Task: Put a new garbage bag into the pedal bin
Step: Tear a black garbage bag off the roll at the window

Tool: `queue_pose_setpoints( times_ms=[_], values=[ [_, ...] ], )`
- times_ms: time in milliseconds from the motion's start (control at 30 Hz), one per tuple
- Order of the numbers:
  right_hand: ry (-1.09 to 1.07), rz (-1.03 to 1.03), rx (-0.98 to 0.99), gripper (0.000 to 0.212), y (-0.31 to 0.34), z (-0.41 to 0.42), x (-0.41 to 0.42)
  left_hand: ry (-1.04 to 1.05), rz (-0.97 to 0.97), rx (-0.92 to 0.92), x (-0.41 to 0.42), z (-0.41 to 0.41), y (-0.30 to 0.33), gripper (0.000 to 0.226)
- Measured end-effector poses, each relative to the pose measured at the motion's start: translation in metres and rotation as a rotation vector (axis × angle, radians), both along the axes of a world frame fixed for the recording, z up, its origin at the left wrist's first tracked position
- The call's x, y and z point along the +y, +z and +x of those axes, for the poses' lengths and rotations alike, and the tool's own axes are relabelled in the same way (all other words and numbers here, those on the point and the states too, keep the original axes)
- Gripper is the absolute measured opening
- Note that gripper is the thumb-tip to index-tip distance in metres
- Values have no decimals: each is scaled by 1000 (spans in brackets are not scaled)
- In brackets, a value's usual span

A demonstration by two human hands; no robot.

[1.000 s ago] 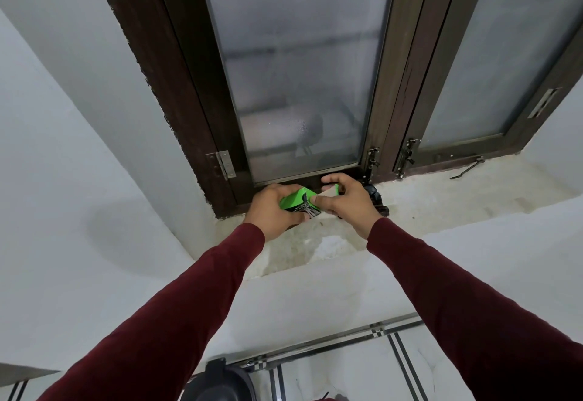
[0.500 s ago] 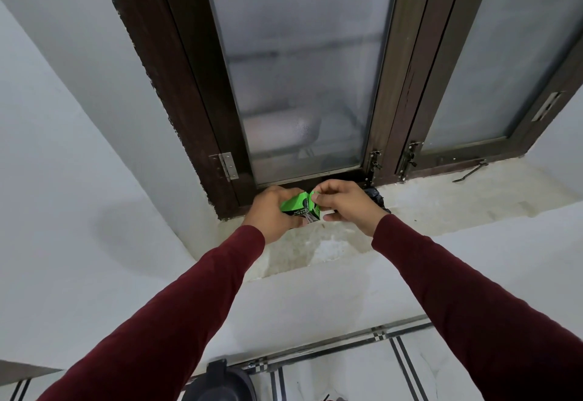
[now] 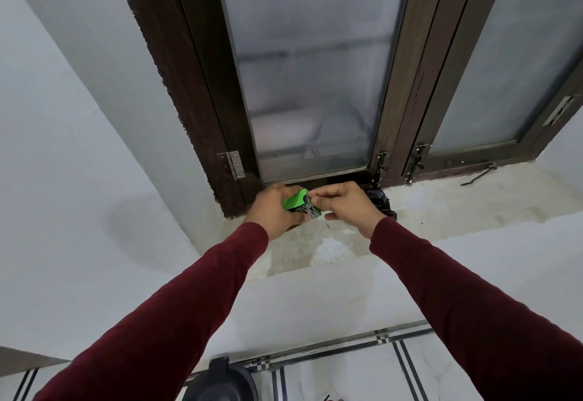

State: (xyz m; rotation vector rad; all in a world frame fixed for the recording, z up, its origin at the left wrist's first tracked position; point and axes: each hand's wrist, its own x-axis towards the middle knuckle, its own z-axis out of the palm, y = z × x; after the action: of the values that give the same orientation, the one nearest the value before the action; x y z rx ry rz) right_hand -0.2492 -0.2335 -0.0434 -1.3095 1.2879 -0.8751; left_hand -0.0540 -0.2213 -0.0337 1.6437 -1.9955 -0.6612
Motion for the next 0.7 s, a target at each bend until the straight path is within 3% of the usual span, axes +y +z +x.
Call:
queue_pose_setpoints(
  times_ms=[133,300,367,433,533,600,700],
  values=[
    [11,108,15,17,-1,9,1,0,10,-54,4,3,-1,68],
    [-76,286,-136,22,-13,24,5,24,-35,-280,8,9,-1,70],
    [-100,299,-206,32,-21,31,5,40,-36,-319,7,14,-2,73],
    [-137,276,-240,27,-30,41,5,41,-16,-329,7,21,-3,72],
    [-228,248,-227,9,-42,57,1,48,46,-382,11,35,-11,64],
    [-288,246,-220,8,-51,65,-3,98,98,-396,15,46,-18,62],
    [-284,236,-51,6,-65,80,-5,139,103,-395,14,58,-26,64]
  ],
)
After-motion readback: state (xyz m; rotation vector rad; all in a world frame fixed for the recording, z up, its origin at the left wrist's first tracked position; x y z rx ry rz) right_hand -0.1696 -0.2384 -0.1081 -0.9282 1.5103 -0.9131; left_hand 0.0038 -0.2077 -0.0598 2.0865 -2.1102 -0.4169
